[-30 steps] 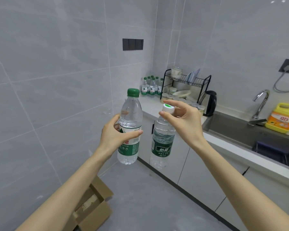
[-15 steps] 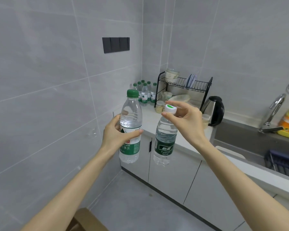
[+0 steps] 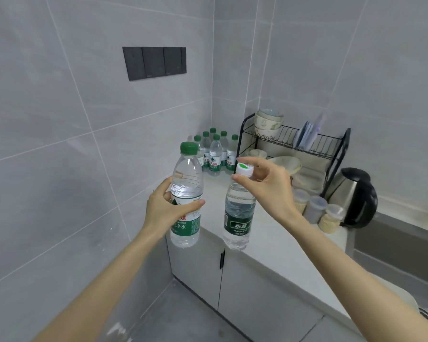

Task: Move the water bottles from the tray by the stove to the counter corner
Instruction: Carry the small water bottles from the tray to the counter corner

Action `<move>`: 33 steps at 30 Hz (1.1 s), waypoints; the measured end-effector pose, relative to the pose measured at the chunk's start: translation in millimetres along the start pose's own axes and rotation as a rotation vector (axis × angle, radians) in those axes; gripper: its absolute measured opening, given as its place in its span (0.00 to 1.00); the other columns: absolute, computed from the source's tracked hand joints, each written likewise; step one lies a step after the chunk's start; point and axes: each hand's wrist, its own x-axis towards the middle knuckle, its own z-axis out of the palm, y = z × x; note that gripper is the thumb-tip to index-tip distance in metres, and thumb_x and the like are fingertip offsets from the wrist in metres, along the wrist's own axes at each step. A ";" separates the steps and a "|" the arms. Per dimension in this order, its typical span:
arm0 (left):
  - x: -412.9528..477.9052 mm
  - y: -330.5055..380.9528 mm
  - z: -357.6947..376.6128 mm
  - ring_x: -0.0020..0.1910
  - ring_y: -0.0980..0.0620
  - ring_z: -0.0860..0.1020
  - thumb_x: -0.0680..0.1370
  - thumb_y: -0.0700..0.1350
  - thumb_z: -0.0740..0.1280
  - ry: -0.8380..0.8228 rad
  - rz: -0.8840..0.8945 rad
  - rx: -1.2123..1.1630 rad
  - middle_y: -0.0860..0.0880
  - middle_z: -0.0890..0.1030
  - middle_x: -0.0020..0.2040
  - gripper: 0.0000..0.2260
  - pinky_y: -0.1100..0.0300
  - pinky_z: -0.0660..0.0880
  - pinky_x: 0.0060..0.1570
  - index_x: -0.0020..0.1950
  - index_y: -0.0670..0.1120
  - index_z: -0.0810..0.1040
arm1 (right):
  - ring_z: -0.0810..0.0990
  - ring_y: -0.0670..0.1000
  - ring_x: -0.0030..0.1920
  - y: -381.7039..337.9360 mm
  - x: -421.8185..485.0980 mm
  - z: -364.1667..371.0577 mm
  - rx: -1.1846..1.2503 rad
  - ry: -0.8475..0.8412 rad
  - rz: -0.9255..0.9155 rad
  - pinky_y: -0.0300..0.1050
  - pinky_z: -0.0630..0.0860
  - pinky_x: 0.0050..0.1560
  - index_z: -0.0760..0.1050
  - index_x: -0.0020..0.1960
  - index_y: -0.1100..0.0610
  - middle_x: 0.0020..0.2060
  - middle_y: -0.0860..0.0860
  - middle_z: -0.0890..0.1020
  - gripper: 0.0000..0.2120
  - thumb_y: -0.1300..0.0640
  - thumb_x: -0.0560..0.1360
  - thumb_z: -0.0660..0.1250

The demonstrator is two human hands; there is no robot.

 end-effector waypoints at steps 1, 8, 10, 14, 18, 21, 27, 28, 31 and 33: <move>10.1 -1.8 2.7 0.47 0.55 0.83 0.61 0.42 0.81 0.005 -0.010 0.004 0.52 0.85 0.50 0.29 0.57 0.80 0.48 0.60 0.50 0.77 | 0.84 0.54 0.40 6.7 10.8 2.3 -0.003 -0.008 -0.003 0.55 0.81 0.46 0.81 0.55 0.49 0.41 0.46 0.86 0.16 0.52 0.68 0.77; 109.8 -26.7 25.4 0.45 0.57 0.83 0.61 0.42 0.82 0.015 -0.063 -0.007 0.54 0.85 0.46 0.28 0.56 0.80 0.48 0.59 0.52 0.77 | 0.82 0.59 0.38 73.1 106.1 32.5 -0.022 -0.049 0.043 0.59 0.79 0.44 0.79 0.51 0.39 0.37 0.54 0.85 0.15 0.47 0.66 0.76; 133.2 -35.9 29.5 0.45 0.57 0.84 0.61 0.43 0.82 0.002 -0.068 -0.010 0.55 0.85 0.45 0.28 0.56 0.80 0.48 0.58 0.53 0.77 | 0.81 0.60 0.38 90.1 127.5 42.0 -0.032 -0.048 0.066 0.59 0.79 0.44 0.80 0.52 0.40 0.38 0.55 0.85 0.15 0.47 0.66 0.76; 194.2 -61.8 37.8 0.46 0.56 0.83 0.61 0.41 0.82 -0.008 -0.081 -0.007 0.54 0.85 0.48 0.28 0.56 0.80 0.49 0.58 0.51 0.77 | 0.76 0.59 0.33 128.6 173.7 65.7 -0.086 -0.046 0.093 0.58 0.79 0.42 0.81 0.54 0.46 0.31 0.57 0.80 0.15 0.49 0.67 0.76; 254.3 -91.9 46.4 0.46 0.57 0.83 0.60 0.42 0.82 -0.064 -0.102 0.010 0.54 0.85 0.48 0.30 0.59 0.80 0.46 0.59 0.52 0.76 | 0.78 0.57 0.33 162.9 214.8 90.7 -0.147 -0.049 0.115 0.54 0.79 0.41 0.81 0.54 0.46 0.33 0.59 0.82 0.17 0.49 0.67 0.77; 289.4 -110.3 52.8 0.45 0.57 0.83 0.59 0.42 0.83 -0.104 -0.129 0.017 0.54 0.85 0.48 0.30 0.63 0.78 0.43 0.58 0.53 0.76 | 0.80 0.56 0.36 184.6 238.2 104.9 -0.168 -0.049 0.172 0.52 0.81 0.45 0.80 0.56 0.46 0.35 0.56 0.83 0.19 0.48 0.66 0.78; 377.8 -153.3 69.6 0.42 0.66 0.81 0.59 0.40 0.83 -0.226 -0.161 0.022 0.60 0.84 0.45 0.28 0.72 0.75 0.38 0.51 0.58 0.76 | 0.82 0.48 0.37 242.6 298.3 142.2 -0.220 -0.017 0.302 0.44 0.82 0.44 0.80 0.57 0.52 0.41 0.46 0.85 0.21 0.54 0.66 0.79; 387.6 -159.6 73.3 0.42 0.66 0.81 0.58 0.40 0.83 -0.233 -0.168 0.030 0.62 0.84 0.44 0.28 0.72 0.75 0.38 0.51 0.59 0.75 | 0.82 0.45 0.37 249.0 305.2 146.2 -0.230 -0.017 0.320 0.41 0.81 0.43 0.80 0.57 0.53 0.41 0.46 0.85 0.21 0.55 0.66 0.79; 410.0 -177.9 82.7 0.42 0.66 0.81 0.58 0.41 0.83 -0.228 -0.189 0.038 0.63 0.84 0.42 0.28 0.71 0.74 0.40 0.50 0.60 0.75 | 0.82 0.42 0.40 270.1 318.8 156.9 -0.251 -0.025 0.355 0.36 0.79 0.43 0.80 0.57 0.54 0.43 0.46 0.85 0.19 0.57 0.67 0.78; 423.2 -189.4 88.3 0.42 0.66 0.81 0.58 0.42 0.83 -0.238 -0.199 0.046 0.62 0.84 0.42 0.27 0.72 0.74 0.40 0.50 0.59 0.75 | 0.82 0.42 0.42 284.2 327.7 163.3 -0.280 -0.008 0.381 0.36 0.79 0.45 0.79 0.57 0.52 0.44 0.46 0.85 0.19 0.57 0.67 0.78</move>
